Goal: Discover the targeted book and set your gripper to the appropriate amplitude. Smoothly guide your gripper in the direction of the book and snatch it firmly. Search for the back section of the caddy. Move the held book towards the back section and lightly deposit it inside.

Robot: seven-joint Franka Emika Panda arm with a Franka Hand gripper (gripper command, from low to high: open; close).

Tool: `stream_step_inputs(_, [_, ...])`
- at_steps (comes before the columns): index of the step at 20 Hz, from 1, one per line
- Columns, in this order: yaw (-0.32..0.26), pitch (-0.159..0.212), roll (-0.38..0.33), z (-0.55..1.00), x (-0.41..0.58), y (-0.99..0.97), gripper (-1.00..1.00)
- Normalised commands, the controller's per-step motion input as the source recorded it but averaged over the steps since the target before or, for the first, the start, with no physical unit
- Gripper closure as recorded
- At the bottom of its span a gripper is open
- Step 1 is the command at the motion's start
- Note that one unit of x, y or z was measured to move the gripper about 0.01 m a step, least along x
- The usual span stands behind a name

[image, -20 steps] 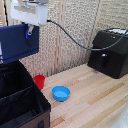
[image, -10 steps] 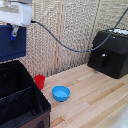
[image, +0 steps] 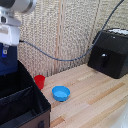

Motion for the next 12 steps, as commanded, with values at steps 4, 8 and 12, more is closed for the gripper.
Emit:
stream_step_inputs(4, [0.026, 0.000, -0.148, 0.00, 0.415, 0.06, 1.00])
stream_step_inputs(8, [0.043, 0.000, -0.197, 0.16, 0.295, 0.02, 1.00])
stream_step_inputs(12, [0.023, 0.000, -0.157, 0.04, 0.195, 0.17, -1.00])
